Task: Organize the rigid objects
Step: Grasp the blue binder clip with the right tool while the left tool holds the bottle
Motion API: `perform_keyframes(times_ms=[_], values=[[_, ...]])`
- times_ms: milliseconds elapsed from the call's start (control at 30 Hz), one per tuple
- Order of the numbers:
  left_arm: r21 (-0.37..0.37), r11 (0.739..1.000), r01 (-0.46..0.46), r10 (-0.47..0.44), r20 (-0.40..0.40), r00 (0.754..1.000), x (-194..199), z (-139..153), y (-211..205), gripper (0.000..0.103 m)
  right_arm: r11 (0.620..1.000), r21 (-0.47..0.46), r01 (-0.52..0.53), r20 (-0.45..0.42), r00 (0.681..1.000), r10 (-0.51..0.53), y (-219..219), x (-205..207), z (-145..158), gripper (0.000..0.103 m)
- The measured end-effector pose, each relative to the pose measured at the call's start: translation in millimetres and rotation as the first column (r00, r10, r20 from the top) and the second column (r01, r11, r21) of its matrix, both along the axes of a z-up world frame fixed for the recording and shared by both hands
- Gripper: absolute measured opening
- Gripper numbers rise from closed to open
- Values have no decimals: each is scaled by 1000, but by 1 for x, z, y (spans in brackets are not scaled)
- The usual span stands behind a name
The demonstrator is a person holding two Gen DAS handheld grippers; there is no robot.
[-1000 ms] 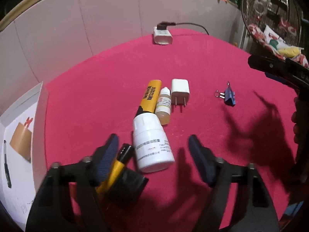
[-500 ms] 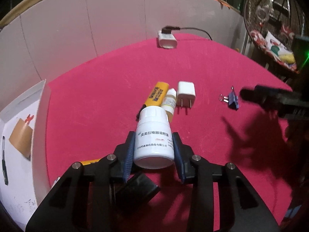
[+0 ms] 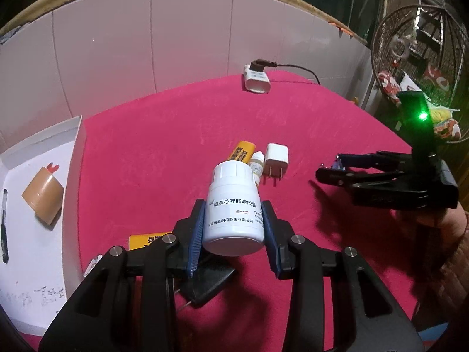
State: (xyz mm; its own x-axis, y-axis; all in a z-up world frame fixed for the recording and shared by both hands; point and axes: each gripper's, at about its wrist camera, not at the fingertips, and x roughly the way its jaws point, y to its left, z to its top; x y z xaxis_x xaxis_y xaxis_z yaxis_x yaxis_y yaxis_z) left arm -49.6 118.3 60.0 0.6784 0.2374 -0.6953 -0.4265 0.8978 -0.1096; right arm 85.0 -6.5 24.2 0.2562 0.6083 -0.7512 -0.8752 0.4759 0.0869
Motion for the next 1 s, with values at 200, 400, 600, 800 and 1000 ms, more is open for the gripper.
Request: perform_keyframes(times_ms=[200,400,600,800,1000], values=[[-10,1000,-1,1,20,1000,-5,4,-2,37,1000,-5,-27,9,1000,28,-2,-2,0,42],[-11,1000,-2,2,43,999,-11,11,-4,37,999,-11,-51,57,997,51,-5,-16,2,32],[7,1000,-19,18,88,996,-22,27,-4,37,998,56,-34,59,998,31,-14,-28,19,32],[55,996,-77,70,119,991,-38,44,-3,37,985,169,-47,83,996,33,-21,-49,53,32],[70,984,-167,154,156,976,-63,62,9,37,957,276,-87,88,994,65,-20,-67,85,32]])
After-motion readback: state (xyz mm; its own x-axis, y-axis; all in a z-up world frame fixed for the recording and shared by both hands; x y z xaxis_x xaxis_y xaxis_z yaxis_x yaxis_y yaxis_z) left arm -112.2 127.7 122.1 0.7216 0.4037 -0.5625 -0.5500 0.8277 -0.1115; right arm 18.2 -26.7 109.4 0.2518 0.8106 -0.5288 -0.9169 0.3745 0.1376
